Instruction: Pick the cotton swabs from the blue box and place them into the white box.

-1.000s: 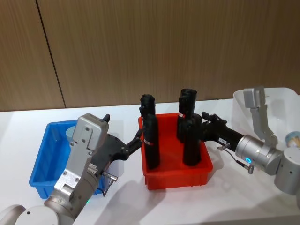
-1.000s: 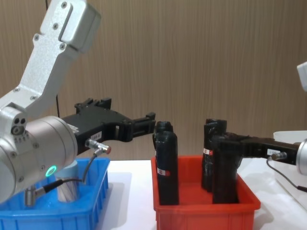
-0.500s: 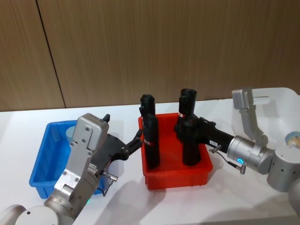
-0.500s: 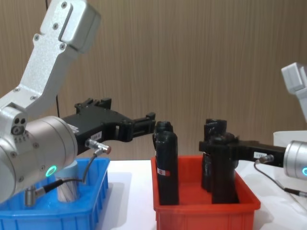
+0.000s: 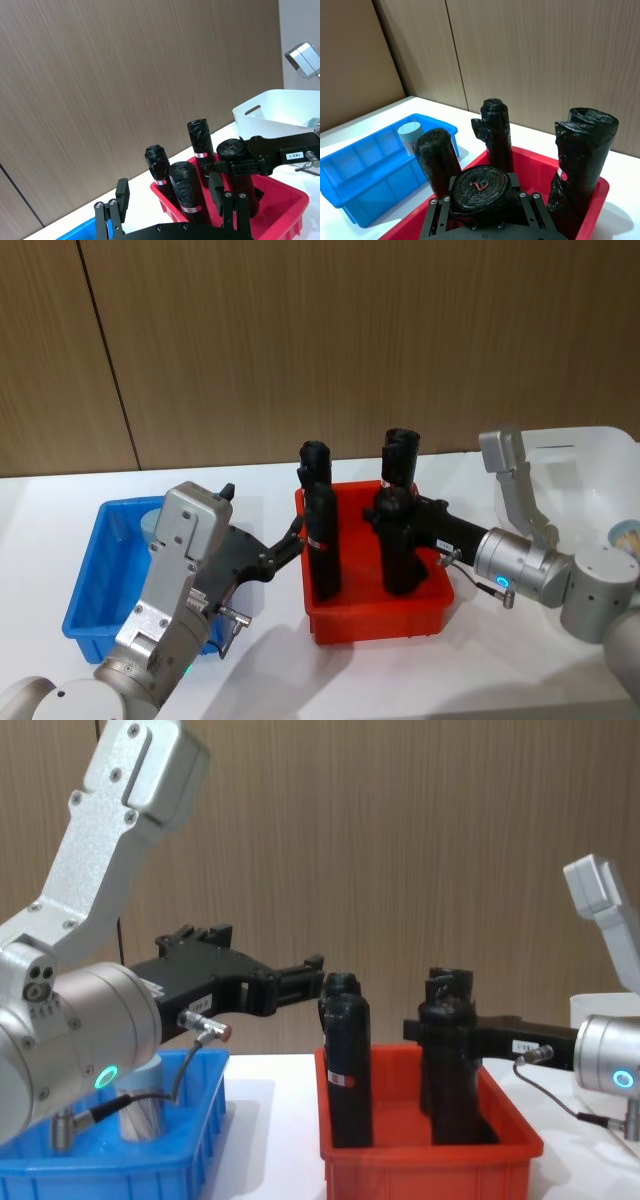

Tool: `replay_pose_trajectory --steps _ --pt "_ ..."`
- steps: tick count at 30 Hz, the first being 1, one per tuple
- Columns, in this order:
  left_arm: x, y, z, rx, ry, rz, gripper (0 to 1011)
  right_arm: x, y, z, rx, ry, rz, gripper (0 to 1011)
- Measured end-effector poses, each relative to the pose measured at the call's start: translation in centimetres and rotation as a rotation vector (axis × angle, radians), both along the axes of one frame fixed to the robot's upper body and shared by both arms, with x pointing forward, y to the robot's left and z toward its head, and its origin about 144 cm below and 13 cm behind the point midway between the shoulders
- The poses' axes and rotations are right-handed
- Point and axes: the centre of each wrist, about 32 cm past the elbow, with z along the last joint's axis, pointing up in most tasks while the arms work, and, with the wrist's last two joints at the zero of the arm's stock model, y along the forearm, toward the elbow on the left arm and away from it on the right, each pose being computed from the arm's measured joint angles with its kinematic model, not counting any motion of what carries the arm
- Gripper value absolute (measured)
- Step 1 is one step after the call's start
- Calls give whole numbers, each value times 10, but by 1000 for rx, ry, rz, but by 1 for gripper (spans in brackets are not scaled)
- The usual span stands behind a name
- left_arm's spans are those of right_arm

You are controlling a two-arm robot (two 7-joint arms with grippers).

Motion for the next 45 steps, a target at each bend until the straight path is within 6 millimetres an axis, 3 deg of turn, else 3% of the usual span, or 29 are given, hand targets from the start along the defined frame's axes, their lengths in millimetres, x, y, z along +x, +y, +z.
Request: replay_pose_trajectory --steps 11,24,34,45 --pt "0 0 0 0 0 0 1004 -4 0 19 10 -60 -13 550" --pt "0 0 0 0 0 0 1004 -24 -10 64 31 -182 -97 550" --pt "0 0 0 0 0 0 1004 -47 -30 95 18 -256 -222 550" --pt "0 0 0 0 0 0 1004 -67 -55 111 -22 -291 -372 550"
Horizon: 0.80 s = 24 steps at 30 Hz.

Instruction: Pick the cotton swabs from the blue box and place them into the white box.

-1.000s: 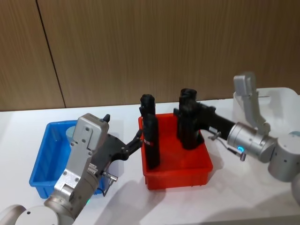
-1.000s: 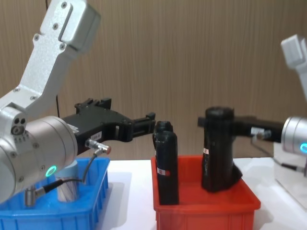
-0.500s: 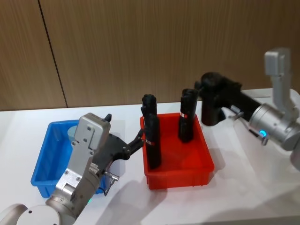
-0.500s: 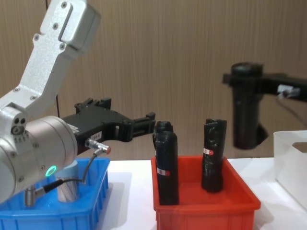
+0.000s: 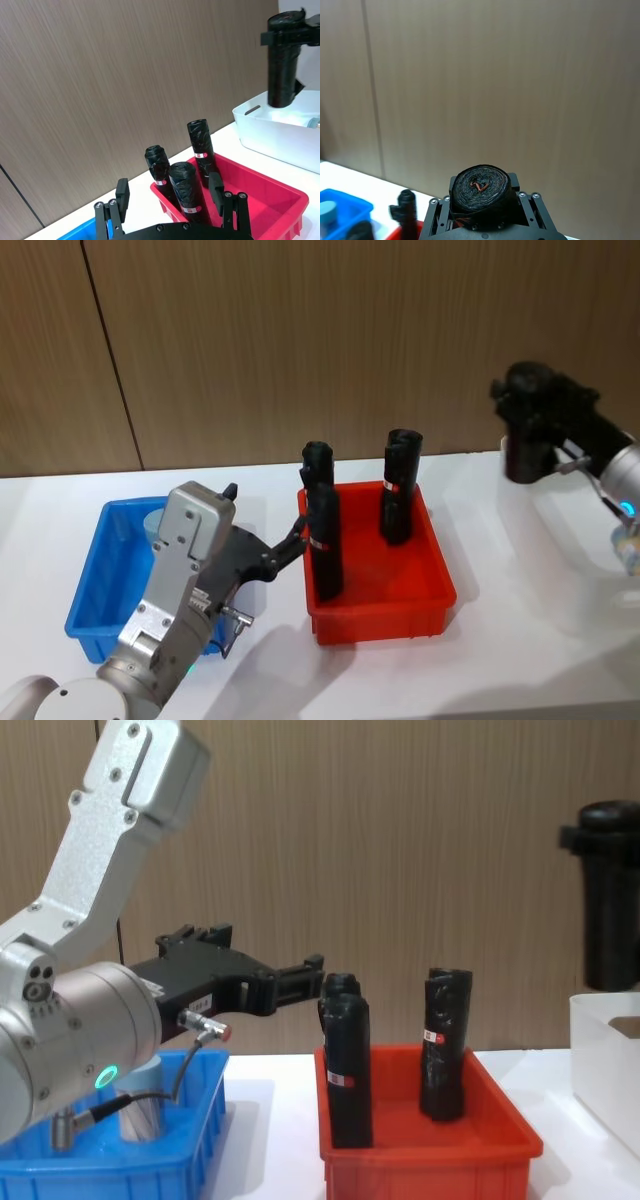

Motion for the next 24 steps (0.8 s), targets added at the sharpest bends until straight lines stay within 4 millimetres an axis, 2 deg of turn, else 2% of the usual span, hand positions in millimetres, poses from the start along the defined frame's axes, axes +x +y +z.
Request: replay_pose_trajectory --steps 16,24 --pt "0 0 0 0 0 0 1004 -13 -39 -4 -35 52 -226 550" --pt "0 0 0 0 0 0 1004 -13 -52 -10 -45 82 -274 799"
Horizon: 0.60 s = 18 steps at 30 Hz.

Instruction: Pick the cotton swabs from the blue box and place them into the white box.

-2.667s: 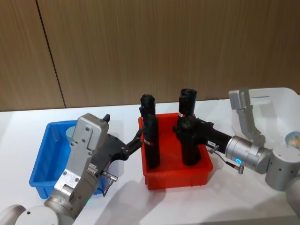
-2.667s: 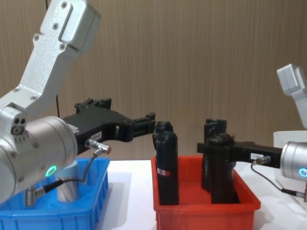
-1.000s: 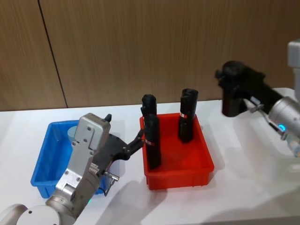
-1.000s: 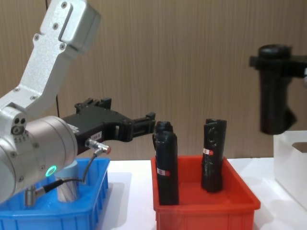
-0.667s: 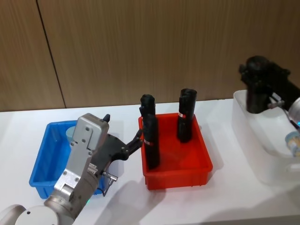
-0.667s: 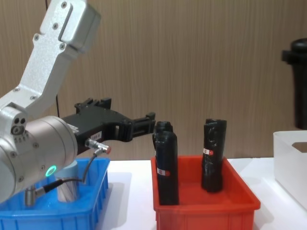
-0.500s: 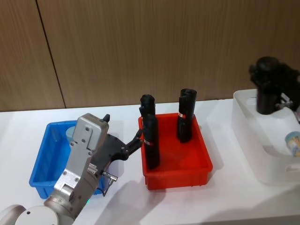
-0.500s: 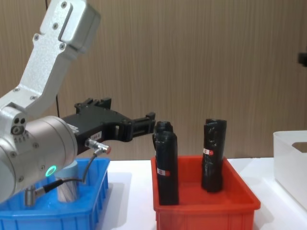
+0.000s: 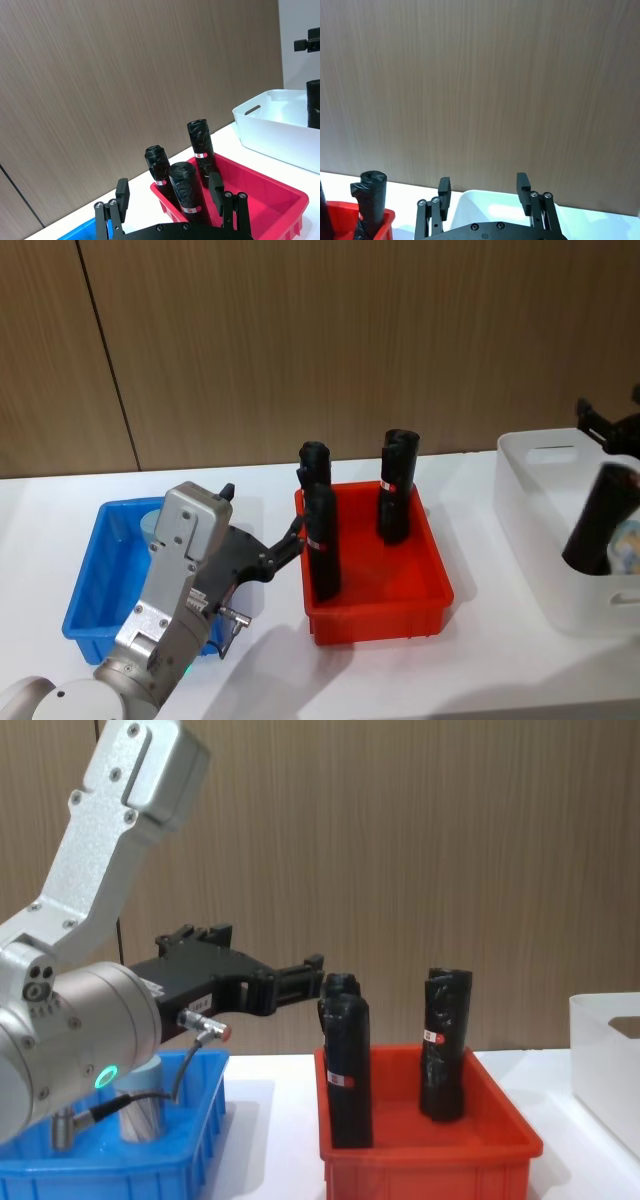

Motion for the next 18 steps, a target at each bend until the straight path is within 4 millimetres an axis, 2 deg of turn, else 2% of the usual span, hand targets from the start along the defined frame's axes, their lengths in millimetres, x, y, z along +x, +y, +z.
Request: replay_pose_trajectory --steps 1,6,8,18 --pt "0 0 0 0 0 0 1004 0 -1 -1 0 2 -2 799" --pt "0 0 0 0 0 0 1004 0 -5 -2 -5 6 -12 968" --pt "0 0 0 0 0 0 1004 0 -6 -3 -7 5 -13 998" --pt "0 0 0 0 0 0 1004 -1 -9 -3 -12 3 -20 1001"
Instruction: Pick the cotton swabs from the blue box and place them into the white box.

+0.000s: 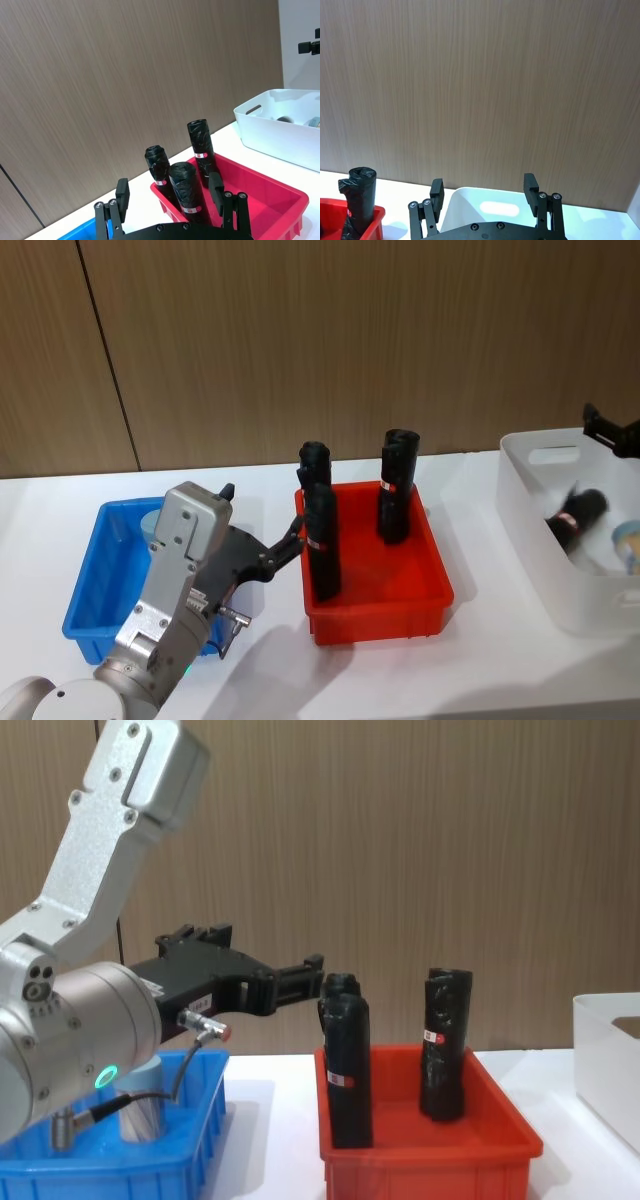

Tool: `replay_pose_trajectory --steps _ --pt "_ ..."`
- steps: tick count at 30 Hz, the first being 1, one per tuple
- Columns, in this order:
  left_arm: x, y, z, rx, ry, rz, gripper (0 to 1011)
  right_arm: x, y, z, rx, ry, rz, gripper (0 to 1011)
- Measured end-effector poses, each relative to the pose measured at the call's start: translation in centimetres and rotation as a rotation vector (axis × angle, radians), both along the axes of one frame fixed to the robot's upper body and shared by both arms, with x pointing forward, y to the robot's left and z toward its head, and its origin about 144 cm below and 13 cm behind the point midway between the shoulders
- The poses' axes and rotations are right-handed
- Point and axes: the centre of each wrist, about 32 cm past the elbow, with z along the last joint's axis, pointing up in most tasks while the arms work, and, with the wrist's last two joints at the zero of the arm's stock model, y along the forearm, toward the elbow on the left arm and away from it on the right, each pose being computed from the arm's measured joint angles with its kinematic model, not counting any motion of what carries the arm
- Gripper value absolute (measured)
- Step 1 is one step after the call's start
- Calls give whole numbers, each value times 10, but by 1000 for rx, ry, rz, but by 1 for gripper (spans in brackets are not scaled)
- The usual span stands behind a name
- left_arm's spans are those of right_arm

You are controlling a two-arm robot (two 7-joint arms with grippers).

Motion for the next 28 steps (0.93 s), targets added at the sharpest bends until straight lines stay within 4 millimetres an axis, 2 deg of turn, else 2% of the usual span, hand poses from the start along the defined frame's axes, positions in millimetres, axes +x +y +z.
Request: replay_pose_trajectory --steps 28 --pt "0 0 0 0 0 0 1004 -1 -2 -1 -4 -2 -4 1001"
